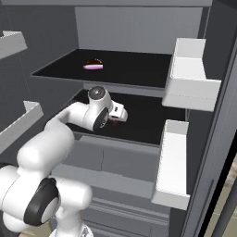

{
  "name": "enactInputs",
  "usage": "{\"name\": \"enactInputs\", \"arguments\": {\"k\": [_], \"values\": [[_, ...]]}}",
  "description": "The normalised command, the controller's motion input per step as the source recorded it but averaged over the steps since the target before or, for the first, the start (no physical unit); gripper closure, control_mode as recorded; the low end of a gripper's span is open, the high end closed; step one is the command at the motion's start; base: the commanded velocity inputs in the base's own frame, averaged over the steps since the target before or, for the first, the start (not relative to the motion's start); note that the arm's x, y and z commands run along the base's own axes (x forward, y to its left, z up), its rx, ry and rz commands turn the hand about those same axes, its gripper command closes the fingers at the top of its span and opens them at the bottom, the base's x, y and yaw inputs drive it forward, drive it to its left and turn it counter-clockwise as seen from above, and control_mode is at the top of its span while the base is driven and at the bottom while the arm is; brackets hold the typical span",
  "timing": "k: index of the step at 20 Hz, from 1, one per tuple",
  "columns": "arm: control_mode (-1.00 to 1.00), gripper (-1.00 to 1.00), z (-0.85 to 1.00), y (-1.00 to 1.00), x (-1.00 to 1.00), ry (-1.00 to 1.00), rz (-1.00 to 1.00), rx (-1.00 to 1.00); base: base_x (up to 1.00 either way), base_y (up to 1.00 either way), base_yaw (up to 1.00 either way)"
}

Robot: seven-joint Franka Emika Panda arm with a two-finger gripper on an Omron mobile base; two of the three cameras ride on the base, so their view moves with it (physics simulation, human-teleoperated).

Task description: Take the cake and cupcake from the fridge and place them on the empty tray on the dining counter.

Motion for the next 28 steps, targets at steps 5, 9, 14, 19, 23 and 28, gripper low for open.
{"name": "enactInputs", "arguments": {"k": [5, 9, 14, 19, 23, 28], "values": [[-1.00, -1.00, -0.19, -0.03, 0.03, 0.00, 0.01, 0.00, 0.00, 0.00, 0.00], [-1.00, -1.00, 0.00, -0.08, 0.14, 0.00, 0.00, 0.00, 0.00, 0.00, 0.00], [-1.00, -1.00, -0.01, -0.04, 0.18, 0.00, 0.00, 0.00, 0.00, 0.00, 0.00], [-1.00, -1.00, -0.10, 0.00, 0.19, 0.00, 0.00, 0.00, 0.00, 0.00, 0.00], [-1.00, -1.00, -0.11, 0.00, 0.19, 0.00, 0.00, 0.00, 0.00, 0.00, 0.00], [-1.00, -1.00, -0.19, 0.00, 0.26, 0.01, 0.00, 0.00, 0.00, 0.00, 0.00]]}}
